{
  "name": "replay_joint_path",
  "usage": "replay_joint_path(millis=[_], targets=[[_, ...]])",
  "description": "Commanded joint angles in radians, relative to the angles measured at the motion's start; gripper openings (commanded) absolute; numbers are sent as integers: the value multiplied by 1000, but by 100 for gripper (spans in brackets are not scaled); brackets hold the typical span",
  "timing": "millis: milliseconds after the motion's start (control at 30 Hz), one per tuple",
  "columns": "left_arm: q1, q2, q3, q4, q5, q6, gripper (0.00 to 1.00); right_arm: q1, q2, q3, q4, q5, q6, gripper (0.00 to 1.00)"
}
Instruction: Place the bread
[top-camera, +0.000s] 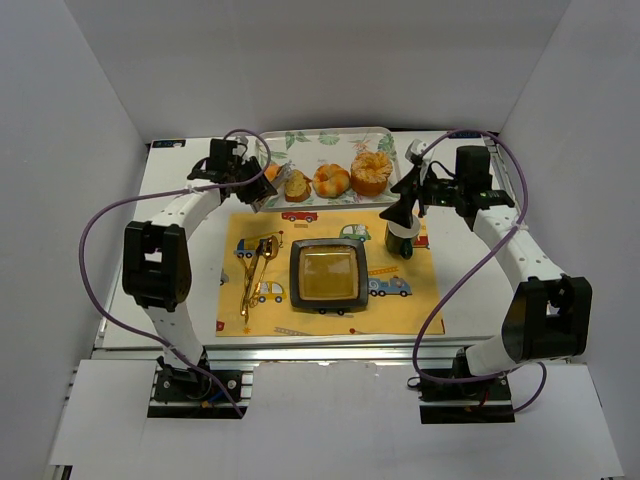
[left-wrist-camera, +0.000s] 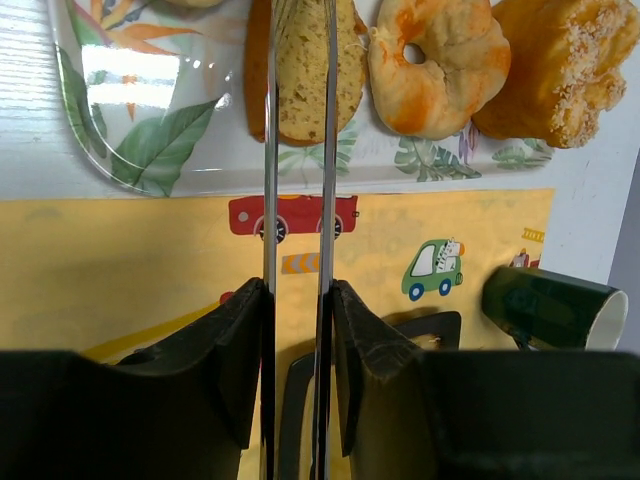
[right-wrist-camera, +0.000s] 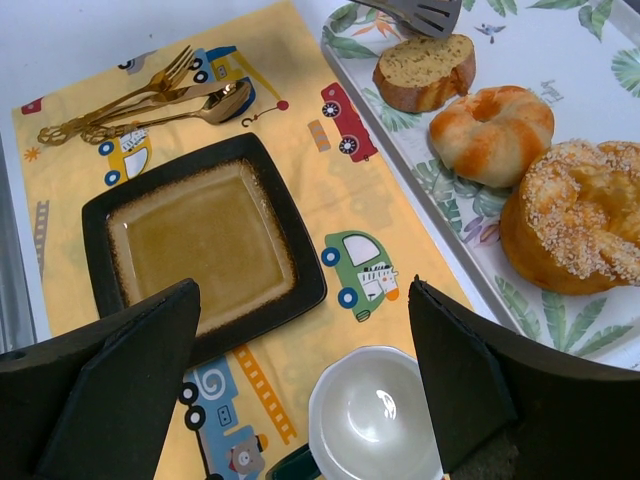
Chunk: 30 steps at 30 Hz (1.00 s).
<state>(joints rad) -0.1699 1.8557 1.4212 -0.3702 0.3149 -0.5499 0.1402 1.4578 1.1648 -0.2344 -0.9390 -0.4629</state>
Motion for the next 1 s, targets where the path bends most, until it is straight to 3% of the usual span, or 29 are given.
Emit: replay_joint_path(millis=[0,367,667,967], targets=[[-13,-20,56,-56,-5,30,42,-8,-33,-8,40,-21,17,89],[-17,-102,41,-81,-91,96,44,-13,-28,-7,40,-27,17,89],[-19,-153,-40,2,-56,91,44,-17,-30,-5,27,-26,6,89],[-17,-122,-48,-73,-82,137,44,-19,-31,1,27,-29,6,89]])
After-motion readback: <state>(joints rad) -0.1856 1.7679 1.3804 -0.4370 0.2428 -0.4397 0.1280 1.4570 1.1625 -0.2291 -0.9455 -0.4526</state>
